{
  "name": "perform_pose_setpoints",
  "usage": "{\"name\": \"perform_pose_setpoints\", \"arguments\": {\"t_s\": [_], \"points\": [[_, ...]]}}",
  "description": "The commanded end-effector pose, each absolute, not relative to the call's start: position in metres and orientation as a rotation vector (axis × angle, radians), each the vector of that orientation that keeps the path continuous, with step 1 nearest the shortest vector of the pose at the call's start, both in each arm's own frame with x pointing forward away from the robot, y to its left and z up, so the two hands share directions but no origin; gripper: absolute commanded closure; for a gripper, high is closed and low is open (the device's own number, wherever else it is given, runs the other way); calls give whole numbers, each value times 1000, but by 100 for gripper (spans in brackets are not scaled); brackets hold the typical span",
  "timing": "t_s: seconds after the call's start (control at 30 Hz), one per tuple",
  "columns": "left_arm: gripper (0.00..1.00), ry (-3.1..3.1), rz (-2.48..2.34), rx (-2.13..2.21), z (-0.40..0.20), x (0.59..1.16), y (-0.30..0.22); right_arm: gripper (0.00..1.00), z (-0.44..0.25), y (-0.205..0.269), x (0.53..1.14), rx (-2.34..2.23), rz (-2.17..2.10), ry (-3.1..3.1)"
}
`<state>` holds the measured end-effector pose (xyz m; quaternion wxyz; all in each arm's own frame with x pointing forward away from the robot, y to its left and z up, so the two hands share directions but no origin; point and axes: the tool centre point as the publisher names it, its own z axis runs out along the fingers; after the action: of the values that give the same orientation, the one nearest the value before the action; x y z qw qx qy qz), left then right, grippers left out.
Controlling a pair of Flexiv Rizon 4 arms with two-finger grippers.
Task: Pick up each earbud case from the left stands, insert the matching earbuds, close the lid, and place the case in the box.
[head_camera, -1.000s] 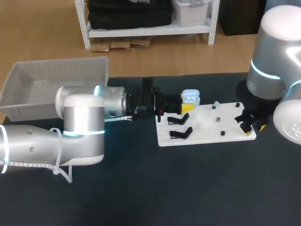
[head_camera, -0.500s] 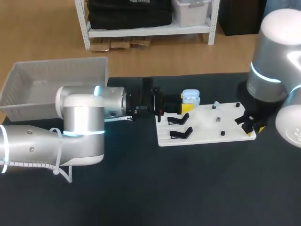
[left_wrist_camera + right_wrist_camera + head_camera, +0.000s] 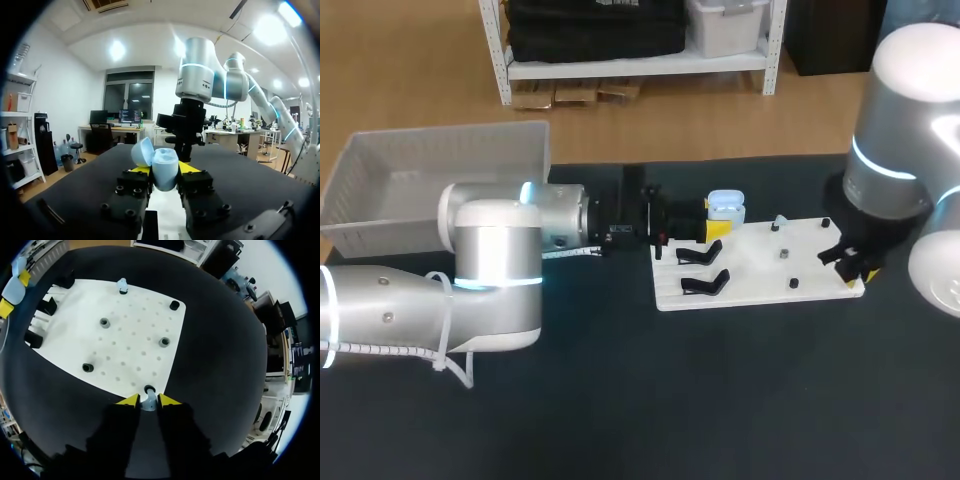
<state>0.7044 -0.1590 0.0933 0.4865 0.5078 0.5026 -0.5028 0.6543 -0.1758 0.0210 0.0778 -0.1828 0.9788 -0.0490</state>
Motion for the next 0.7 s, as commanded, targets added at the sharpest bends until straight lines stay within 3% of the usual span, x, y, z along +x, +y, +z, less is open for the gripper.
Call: {"name": "perform_pose_setpoints", "arguments": {"t_s": [0.03, 0.17, 0.7], "points": [[100, 1217, -1221, 1231, 92, 704, -159, 85, 19, -177, 652, -538, -155, 2920], [100, 1217, -1221, 1231, 92, 704, -159, 100, 20, -177, 652, -536, -162, 2920], [100, 1217, -1221, 1231, 92, 704, -159, 100, 90, -171, 644, -486, -218, 2917]]}}
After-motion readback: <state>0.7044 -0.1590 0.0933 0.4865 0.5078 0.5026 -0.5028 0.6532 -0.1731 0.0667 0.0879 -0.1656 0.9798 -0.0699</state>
